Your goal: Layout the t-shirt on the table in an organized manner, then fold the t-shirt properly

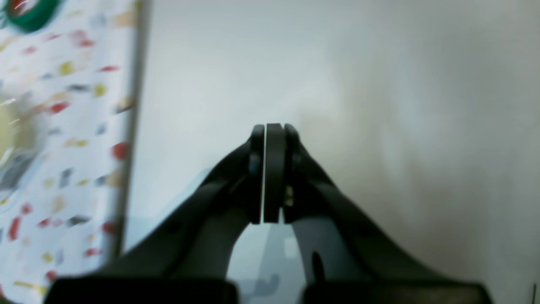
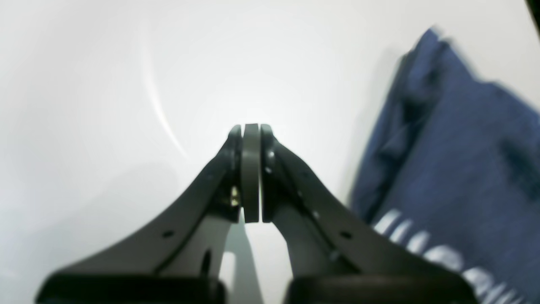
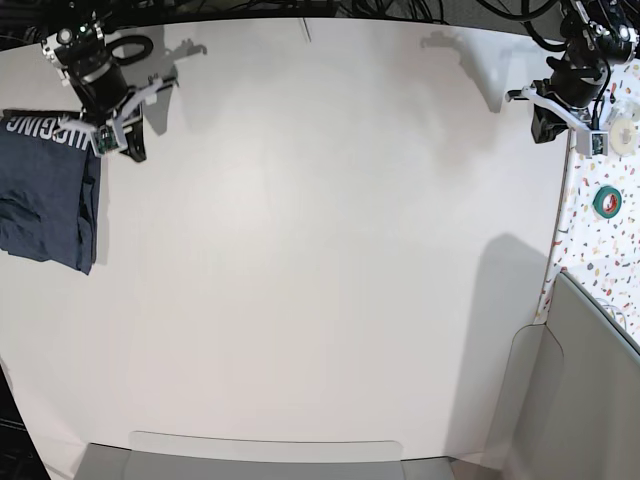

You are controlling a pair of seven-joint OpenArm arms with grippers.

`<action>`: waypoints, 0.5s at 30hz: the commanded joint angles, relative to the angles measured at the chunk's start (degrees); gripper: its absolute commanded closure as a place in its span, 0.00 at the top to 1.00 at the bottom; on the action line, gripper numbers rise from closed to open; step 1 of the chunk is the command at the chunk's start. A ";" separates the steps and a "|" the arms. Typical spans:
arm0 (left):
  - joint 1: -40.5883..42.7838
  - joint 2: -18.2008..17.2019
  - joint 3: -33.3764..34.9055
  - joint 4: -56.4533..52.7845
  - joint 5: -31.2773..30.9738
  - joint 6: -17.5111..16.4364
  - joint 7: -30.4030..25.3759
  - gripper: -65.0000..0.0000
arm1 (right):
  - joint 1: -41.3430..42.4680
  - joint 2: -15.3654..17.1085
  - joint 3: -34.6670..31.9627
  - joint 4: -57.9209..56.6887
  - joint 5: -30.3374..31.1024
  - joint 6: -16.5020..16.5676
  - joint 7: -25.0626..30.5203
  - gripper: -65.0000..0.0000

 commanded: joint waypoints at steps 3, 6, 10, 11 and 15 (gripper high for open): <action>-0.16 0.76 -2.48 0.95 -1.04 -0.45 -4.95 0.00 | -6.12 -0.43 -0.07 1.14 3.05 -0.12 11.74 0.00; -0.33 2.34 -3.98 1.04 -1.04 -0.45 -7.50 0.00 | -10.87 -2.53 -0.59 1.05 3.05 -0.12 19.56 0.00; 0.28 2.87 -6.88 1.04 -1.04 -0.45 -11.02 0.00 | -15.35 -6.32 -0.77 1.05 3.05 -0.12 25.72 0.00; 1.16 3.57 -7.05 1.04 -1.04 -0.45 -13.57 0.00 | -16.32 -7.11 -0.59 0.97 3.05 -0.12 26.60 0.00; 6.79 6.56 -6.70 1.04 -1.04 -0.45 -29.74 0.00 | -19.22 -11.50 -0.07 0.97 3.13 -0.12 28.35 0.00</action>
